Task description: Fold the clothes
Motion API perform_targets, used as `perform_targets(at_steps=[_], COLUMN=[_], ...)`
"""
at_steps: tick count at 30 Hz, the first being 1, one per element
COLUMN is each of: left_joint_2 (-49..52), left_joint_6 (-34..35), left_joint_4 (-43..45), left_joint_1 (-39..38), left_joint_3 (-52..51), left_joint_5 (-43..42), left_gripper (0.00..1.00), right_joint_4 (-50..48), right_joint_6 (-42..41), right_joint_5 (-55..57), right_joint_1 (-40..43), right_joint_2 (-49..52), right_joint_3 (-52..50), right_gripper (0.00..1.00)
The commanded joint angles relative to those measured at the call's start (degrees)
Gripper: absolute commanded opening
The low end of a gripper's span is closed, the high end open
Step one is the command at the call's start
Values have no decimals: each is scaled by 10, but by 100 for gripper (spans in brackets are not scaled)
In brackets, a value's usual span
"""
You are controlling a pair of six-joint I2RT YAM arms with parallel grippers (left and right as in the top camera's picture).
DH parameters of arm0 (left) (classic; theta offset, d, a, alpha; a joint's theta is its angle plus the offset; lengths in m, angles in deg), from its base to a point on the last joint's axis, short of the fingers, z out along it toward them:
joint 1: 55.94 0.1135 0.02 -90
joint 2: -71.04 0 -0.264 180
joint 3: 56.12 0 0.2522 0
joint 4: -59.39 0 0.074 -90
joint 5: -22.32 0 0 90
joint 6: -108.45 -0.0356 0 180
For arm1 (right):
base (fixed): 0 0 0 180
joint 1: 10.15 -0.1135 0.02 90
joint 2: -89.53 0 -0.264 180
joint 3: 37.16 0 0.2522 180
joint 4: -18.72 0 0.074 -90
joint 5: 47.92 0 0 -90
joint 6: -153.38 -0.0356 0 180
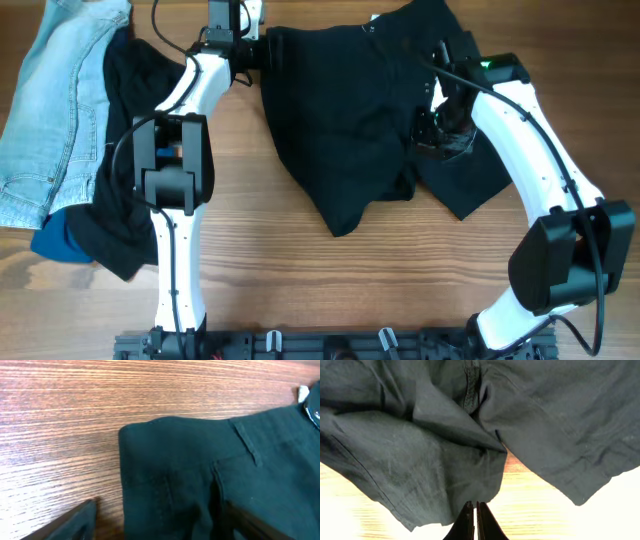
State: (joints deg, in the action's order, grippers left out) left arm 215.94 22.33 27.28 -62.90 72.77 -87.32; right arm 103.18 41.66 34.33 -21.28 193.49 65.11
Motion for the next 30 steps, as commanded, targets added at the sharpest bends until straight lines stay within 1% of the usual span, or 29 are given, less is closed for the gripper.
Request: perform_targets(at_steps=[1,3,4,5,6,8,11,14,17,22,24,25,27,30], left_joint_2=[22,22,22,22,22,22,21,7,-23,-83,-105,-130,-149,-179], left_joint_6=[30,28,26,26,26,27,60,78,98,130,134,134,134,136], left_joint_4=[-2,-3,-2,0,0,1,-8,-42,-100,-219,-263,-309,-350,-417], left_joint_1=[-11,-18,-22,-25,-28,-32,-28,-12,15,66,83,98,108,118], left_joint_3=[1,1,1,1,1,1,1,1,1,1,1,1,1,1], left_joint_5=[-7,-7,-7,-5,-4,0,13,12,12,13,12,12,13,13], left_gripper=[68,58,47,40,25,4,4,4,4,4,4,4,4,4], right_joint_4=[-14,-20,-24,-27,-30,-33,-29,-28,-32,-58,-79,-101,-119,-137], right_joint_6=[7,7,7,7,7,7,5,5,-6,-53,-54,-54,-53,-50], right_joint_5=[-21,-27,-27,-27,-28,-29,-41,-75,-66,-5,6,5,2,0], right_joint_1=[1,1,1,1,1,1,1,-1,-12,-18,-18,-18,-21,-30], right_joint_2=[-21,-26,-30,-35,-40,-50,-56,-56,-56,-55,-51,-45,-33,-7], right_joint_3=[1,3,4,5,5,5,5,4,4,3,2,1,1,1], right_gripper=[4,4,4,4,4,4,5,5,4,5,7,9,13,14])
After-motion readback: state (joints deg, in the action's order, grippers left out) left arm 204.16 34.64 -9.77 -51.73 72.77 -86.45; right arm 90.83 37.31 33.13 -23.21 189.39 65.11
